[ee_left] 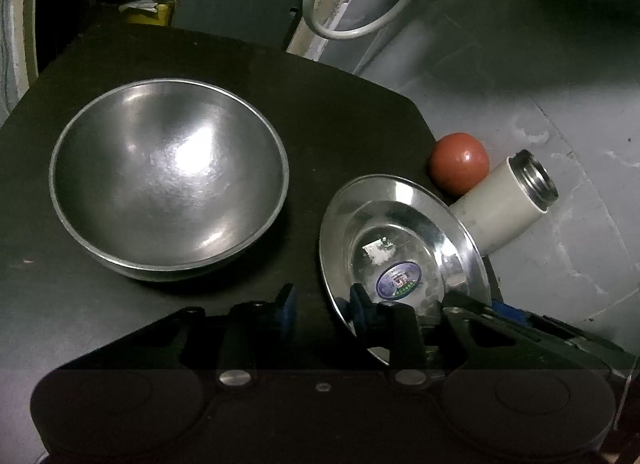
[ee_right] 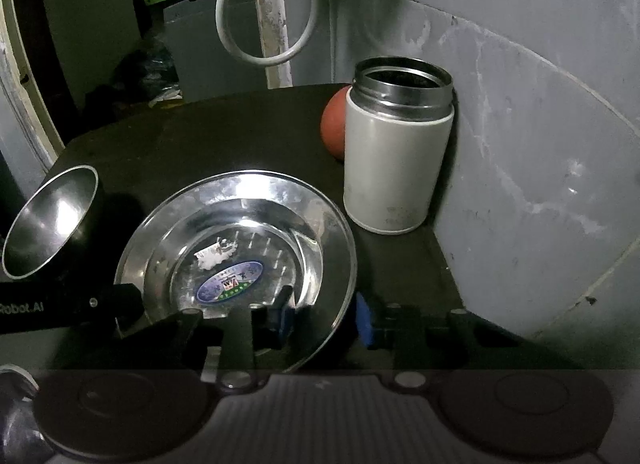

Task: Organize plates and bowls
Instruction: 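Move both grippers to the blue-labelled steel plate and grasp its rim, then lift the labelled plate with both grippers and lower it into the large basin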

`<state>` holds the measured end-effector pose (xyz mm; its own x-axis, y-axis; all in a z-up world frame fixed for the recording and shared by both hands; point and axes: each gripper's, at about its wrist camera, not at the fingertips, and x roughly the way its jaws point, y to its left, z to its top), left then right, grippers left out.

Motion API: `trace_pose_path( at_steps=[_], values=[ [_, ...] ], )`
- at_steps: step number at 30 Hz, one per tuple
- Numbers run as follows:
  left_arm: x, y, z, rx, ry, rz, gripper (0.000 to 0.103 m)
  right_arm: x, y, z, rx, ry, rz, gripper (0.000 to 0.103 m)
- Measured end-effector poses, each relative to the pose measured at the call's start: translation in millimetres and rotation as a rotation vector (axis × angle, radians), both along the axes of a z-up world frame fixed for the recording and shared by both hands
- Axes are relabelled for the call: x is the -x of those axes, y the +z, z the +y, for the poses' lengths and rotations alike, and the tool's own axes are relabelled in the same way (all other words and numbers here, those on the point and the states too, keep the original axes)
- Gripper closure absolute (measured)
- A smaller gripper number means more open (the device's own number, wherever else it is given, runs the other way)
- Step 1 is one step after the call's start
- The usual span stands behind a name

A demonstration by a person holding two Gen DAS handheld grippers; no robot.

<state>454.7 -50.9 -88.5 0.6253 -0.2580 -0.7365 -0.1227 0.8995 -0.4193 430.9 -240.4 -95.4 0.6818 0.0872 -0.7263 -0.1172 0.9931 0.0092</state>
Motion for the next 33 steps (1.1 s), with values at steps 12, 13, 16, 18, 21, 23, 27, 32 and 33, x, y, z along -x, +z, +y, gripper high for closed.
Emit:
trace_pose_path(
  at_steps=[12, 13, 16, 18, 21, 23, 27, 32, 33],
  values=[
    [6, 7, -5, -0.019, -0.045, -0.051, 0.089, 16, 6, -1, -0.006, 0.006, -0.040, 0.072],
    [7, 8, -5, -0.022, -0.049, -0.059, 0.089, 19, 7, -2, -0.009, 0.005, -0.046, 0.072],
    [14, 14, -4, -0.027, -0.059, -0.082, 0.089, 26, 11, -2, -0.014, 0.004, -0.064, 0.072],
    [18, 18, -3, -0.029, -0.063, -0.096, 0.089, 30, 15, -2, -0.014, 0.005, -0.076, 0.072],
    [27, 27, 0, -0.029, -0.074, -0.121, 0.089, 42, 23, 0, -0.015, 0.005, -0.101, 0.072],
    [34, 34, 3, -0.029, -0.084, -0.140, 0.089, 50, 30, 2, -0.016, 0.007, -0.117, 0.072],
    [54, 48, 12, -0.048, -0.105, -0.174, 0.088, 70, 44, 11, -0.026, 0.022, -0.143, 0.072],
    [78, 61, 26, -0.067, -0.104, -0.180, 0.088, 91, 53, 25, -0.048, 0.046, -0.149, 0.072],
    [83, 63, 30, -0.072, -0.104, -0.181, 0.088, 96, 54, 30, -0.051, 0.051, -0.149, 0.072]
  ],
)
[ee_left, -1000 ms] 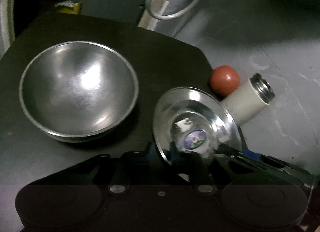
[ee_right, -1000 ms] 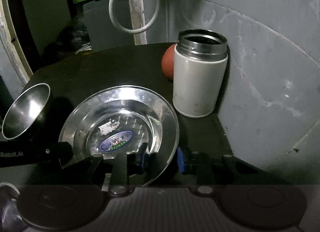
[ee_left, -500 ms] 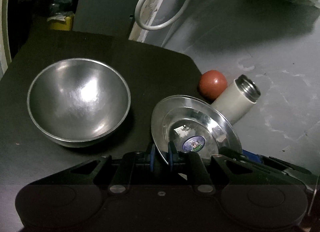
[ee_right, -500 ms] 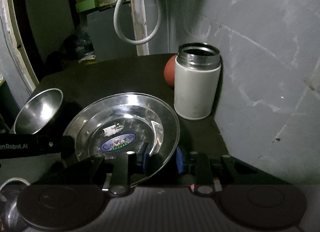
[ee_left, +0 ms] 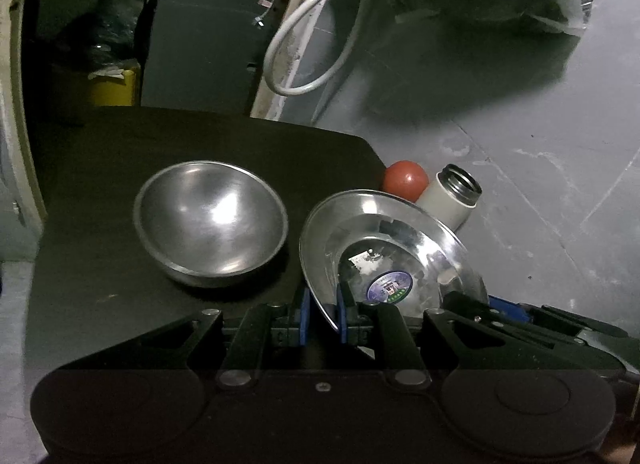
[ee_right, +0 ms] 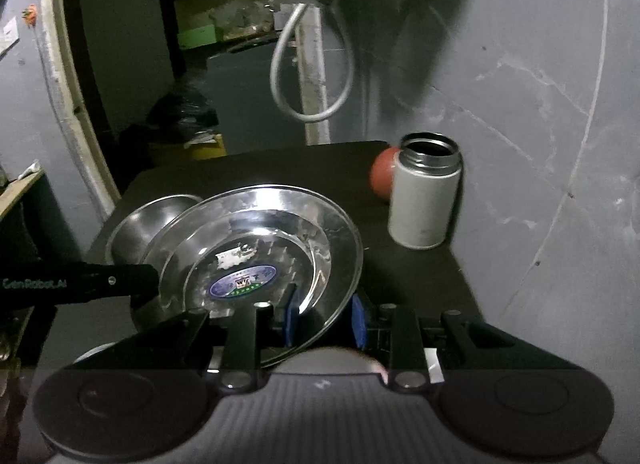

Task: Organize plates and bowls
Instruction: 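Lift the labelled plate with both grippers and lower it into the large basin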

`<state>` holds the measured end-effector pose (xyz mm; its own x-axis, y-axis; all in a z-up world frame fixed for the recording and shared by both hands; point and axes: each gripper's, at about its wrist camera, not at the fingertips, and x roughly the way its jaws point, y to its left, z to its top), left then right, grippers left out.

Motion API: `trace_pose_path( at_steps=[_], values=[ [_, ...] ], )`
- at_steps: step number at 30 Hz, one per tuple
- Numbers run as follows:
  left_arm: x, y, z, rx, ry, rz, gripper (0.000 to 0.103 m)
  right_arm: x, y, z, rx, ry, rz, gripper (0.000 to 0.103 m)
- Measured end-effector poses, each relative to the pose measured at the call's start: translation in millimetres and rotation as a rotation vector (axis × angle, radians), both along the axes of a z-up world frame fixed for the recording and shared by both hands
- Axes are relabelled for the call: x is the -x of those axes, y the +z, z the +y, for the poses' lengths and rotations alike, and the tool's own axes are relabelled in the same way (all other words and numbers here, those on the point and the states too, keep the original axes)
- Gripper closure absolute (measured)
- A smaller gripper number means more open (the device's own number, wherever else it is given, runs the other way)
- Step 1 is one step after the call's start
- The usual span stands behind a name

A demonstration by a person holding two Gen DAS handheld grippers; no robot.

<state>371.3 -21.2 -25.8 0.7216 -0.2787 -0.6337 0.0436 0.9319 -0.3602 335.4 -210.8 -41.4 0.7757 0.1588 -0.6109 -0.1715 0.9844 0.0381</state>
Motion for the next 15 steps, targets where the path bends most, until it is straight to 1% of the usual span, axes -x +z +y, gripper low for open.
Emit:
trace_pose_path(
  at_steps=[6, 15],
  values=[
    [37, 9, 24, -0.037, -0.010, 0.003, 0.088, 34, 2, 23, -0.028, 0.037, 0.010, 0.072],
    [92, 4, 57, -0.072, 0.011, 0.070, 0.087, 79, -7, 57, -0.033, 0.108, 0.064, 0.072]
  ],
)
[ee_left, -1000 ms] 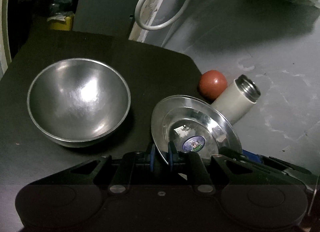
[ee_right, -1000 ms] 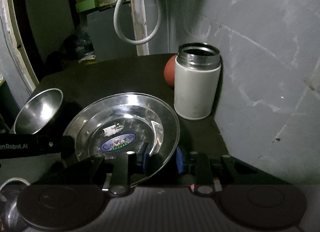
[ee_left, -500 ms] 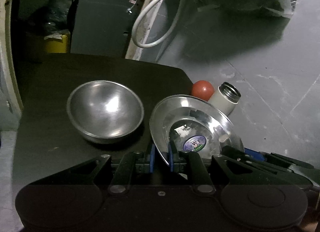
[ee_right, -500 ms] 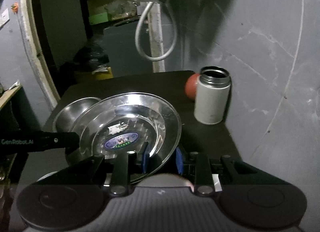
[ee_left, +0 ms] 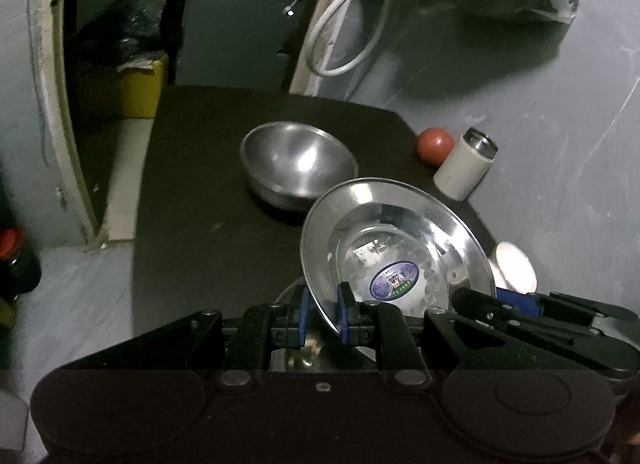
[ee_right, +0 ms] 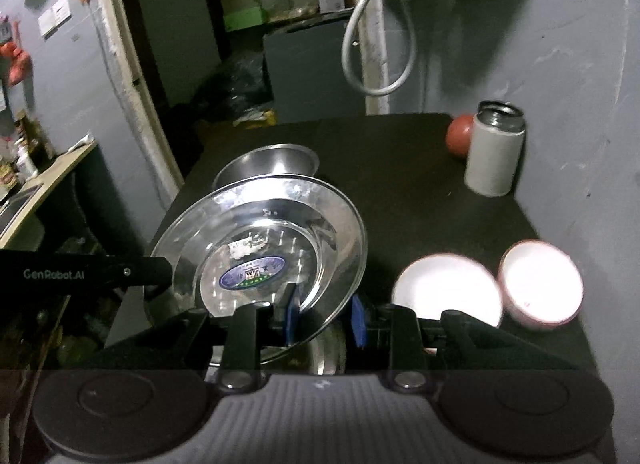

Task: Organize plates and bowls
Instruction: 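Lift the labelled plate with both grippers and lower it into the large basin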

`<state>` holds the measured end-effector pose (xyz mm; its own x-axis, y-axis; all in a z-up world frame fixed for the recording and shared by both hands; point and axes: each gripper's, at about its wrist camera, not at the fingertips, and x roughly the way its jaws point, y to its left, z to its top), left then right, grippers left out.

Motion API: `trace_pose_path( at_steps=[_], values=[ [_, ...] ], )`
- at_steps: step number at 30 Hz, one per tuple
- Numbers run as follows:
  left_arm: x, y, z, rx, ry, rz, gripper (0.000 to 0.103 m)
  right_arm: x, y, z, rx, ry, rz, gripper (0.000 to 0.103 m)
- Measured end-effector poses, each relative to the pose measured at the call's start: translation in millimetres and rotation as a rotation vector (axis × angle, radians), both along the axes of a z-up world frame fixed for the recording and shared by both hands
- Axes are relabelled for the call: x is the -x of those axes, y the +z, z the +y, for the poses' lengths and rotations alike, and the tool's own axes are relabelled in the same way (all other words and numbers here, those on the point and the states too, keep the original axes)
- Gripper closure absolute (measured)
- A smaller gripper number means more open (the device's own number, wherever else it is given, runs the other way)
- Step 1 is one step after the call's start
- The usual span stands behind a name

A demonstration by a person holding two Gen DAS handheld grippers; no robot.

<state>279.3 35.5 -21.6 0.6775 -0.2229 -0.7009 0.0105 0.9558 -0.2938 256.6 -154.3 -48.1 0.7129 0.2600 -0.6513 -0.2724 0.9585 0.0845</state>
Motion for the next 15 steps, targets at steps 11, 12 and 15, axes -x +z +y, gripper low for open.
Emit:
trace_pose_path(
  at_steps=[11, 12, 15],
  values=[
    [23, -20, 12, -0.015, 0.019, 0.132, 0.087, 26, -21, 20, 0.037, 0.025, 0.103, 0.072],
    [23, -21, 12, -0.017, 0.018, 0.138, 0.086, 27, -22, 21, 0.039, 0.025, 0.109, 0.072],
    [22, -23, 10, -0.033, 0.016, 0.155, 0.086, 29, -24, 24, 0.048, 0.025, 0.123, 0.072]
  ],
)
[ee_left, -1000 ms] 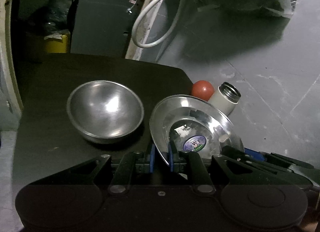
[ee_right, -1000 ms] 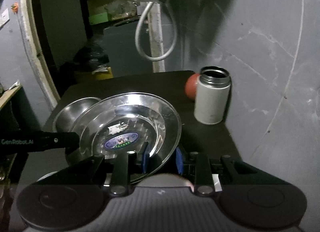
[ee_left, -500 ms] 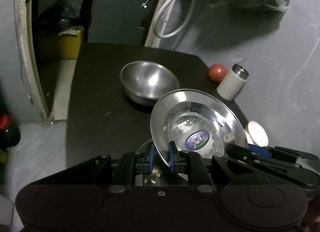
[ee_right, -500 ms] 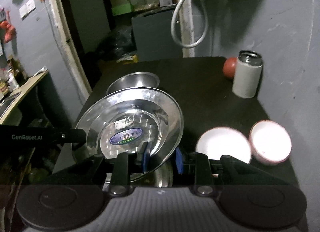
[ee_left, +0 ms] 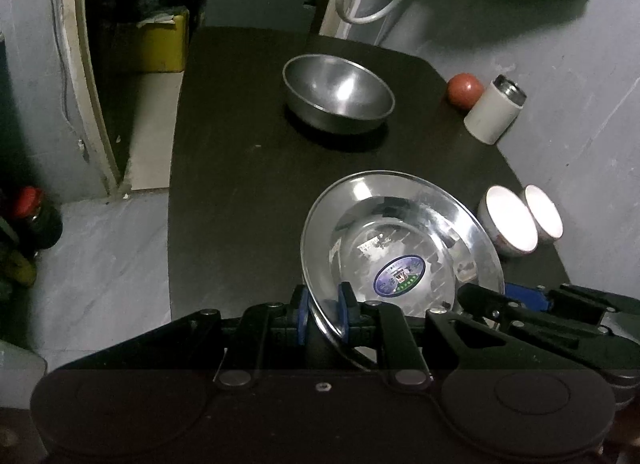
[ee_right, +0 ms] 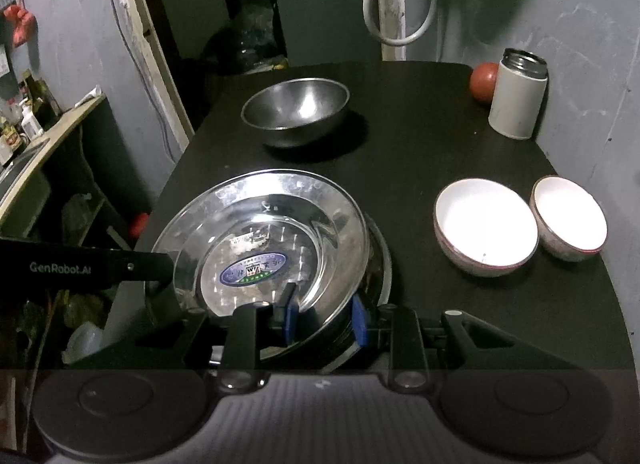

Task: Organize plates and bowls
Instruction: 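Lift the labelled plate with both grippers and lower it into the large basin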

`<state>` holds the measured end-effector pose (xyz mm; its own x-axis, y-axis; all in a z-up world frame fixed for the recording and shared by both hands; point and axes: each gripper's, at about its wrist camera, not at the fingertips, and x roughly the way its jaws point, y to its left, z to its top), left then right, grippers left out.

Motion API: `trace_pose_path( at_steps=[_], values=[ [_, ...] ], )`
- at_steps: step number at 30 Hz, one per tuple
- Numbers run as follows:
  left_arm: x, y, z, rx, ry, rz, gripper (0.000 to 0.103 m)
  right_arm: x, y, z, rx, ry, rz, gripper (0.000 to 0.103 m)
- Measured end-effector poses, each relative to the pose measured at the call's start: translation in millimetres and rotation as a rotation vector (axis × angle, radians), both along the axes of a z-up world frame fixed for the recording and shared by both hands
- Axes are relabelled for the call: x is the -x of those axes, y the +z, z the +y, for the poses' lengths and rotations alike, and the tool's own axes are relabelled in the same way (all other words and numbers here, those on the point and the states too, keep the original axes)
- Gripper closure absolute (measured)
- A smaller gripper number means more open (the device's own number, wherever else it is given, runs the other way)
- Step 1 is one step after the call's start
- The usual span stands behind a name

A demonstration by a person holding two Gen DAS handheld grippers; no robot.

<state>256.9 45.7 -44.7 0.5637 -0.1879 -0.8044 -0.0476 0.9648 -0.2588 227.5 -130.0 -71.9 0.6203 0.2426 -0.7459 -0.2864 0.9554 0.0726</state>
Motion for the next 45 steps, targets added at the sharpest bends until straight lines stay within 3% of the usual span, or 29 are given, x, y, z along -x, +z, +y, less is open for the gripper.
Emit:
trace_pose_path(
  at_steps=[18, 45],
  values=[
    [-17, -9, -8, -0.042, -0.033, 0.047, 0.085, -4, -5, 10, 0.040, -0.018, 0.038, 0.067],
    [-24, -12, -6, -0.031, -0.049, 0.071, 0.082, -5, 1, 13, 0.098, -0.032, 0.075, 0.065]
  ],
)
